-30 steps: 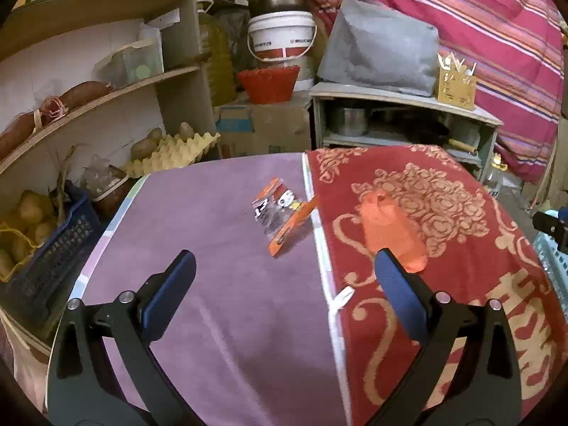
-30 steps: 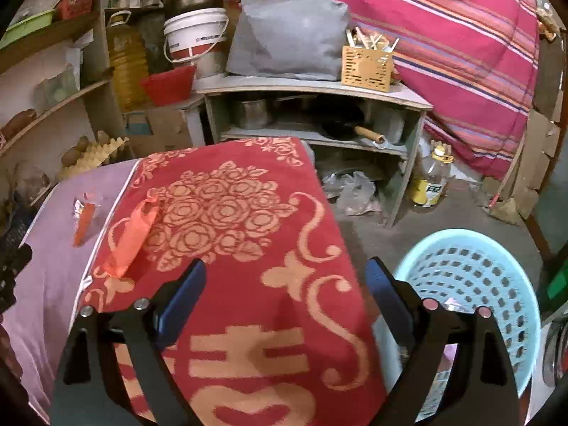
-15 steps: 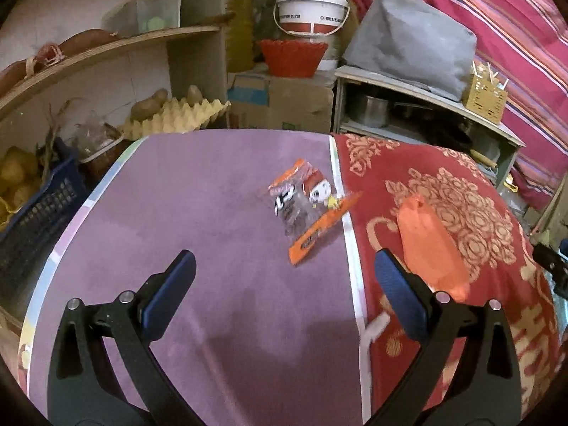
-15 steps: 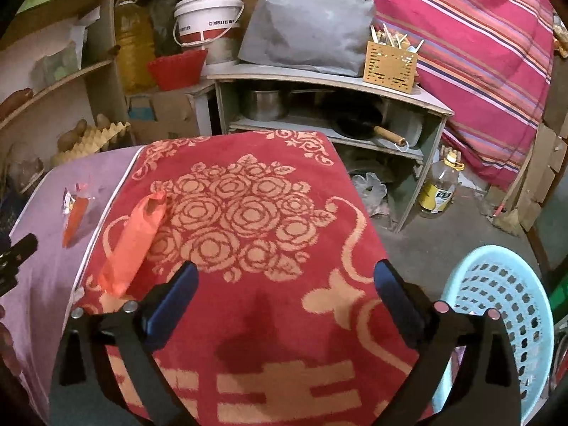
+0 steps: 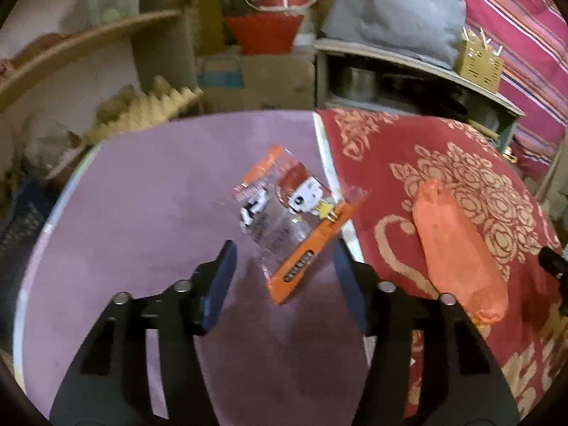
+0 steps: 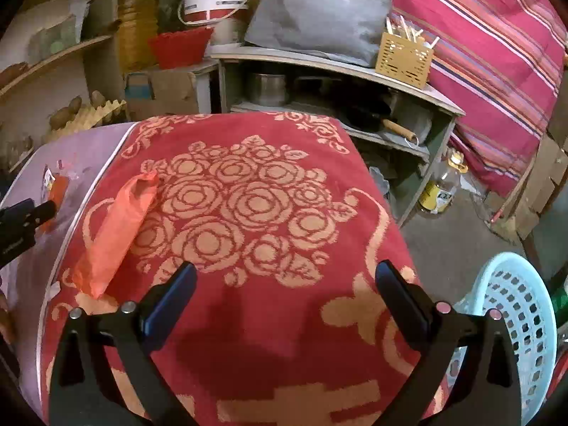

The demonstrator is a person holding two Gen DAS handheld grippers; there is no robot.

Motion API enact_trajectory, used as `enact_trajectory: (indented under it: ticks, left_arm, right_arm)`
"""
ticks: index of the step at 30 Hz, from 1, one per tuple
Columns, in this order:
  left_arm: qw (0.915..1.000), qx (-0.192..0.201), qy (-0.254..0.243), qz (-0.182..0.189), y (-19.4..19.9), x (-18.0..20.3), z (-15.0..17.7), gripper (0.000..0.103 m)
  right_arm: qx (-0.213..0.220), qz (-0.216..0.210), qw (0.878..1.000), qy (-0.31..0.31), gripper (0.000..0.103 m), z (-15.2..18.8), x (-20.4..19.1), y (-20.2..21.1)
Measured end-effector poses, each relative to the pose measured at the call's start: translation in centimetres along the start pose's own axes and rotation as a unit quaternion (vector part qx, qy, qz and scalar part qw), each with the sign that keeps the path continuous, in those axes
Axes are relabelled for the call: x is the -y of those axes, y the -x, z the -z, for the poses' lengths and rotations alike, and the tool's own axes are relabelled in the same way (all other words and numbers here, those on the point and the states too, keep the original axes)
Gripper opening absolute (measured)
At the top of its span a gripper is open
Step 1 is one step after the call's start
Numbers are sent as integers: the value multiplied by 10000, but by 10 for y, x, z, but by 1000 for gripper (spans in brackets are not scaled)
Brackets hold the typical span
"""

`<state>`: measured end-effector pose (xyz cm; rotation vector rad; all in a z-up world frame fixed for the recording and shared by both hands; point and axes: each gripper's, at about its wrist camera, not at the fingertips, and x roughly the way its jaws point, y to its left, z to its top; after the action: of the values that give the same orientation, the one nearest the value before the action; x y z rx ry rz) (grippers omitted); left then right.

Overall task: Collect trash
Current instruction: 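Grasp the orange snack wrapper with the left tool while the right tool grasps the orange bag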

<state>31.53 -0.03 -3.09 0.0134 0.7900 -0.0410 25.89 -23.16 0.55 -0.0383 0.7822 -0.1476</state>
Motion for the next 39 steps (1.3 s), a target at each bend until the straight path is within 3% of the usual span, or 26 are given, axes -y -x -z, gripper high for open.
enact_trajectory:
  ticks: [6, 7, 8, 15, 25, 26, 27, 31, 33, 36, 39]
  left_arm:
    - [9997, 126, -164, 145, 4, 6, 2, 29]
    - [9994, 148, -283, 115, 7, 8, 3, 24]
    - [9993, 123, -340, 128, 8, 10, 4, 3]
    - [9993, 163, -337, 21, 31, -8, 9, 3]
    - [9993, 196, 69, -306, 76, -67, 27, 3]
    - [9992, 201, 87, -321, 78, -70, 28, 3]
    - [9992, 206, 124, -328, 80, -75, 29, 3]
    - [9989, 208, 296, -283, 85, -85, 30, 3]
    - [9989, 207, 339, -266, 86, -86, 30, 3]
    - [9990, 228, 266, -284, 88, -80, 30, 3]
    - [9990, 261, 235, -273, 92, -75, 30, 3]
  right_arm:
    - [157, -248, 9995, 85, 98, -3, -19, 7]
    - [171, -277, 9994, 99, 98, -4, -22, 9]
    - [158, -297, 9994, 125, 98, -5, -27, 11]
    - [-8, -200, 9993, 320, 98, -4, -64, 11]
    - [-412, -401, 9948, 839, 97, 6, -111, -5]
    - [-423, -403, 9945, 871, 89, 7, -113, -4]
    - [-467, -440, 9938, 904, 74, 7, -115, -5]
    - [-591, -935, 9913, 708, 50, 8, -113, -7]
    - [-607, -1131, 9897, 640, 32, 8, -111, -6]
    - [-534, -1210, 9895, 583, 16, 7, -106, -1]
    - [-354, -1335, 9893, 459, 8, 6, -95, 11]
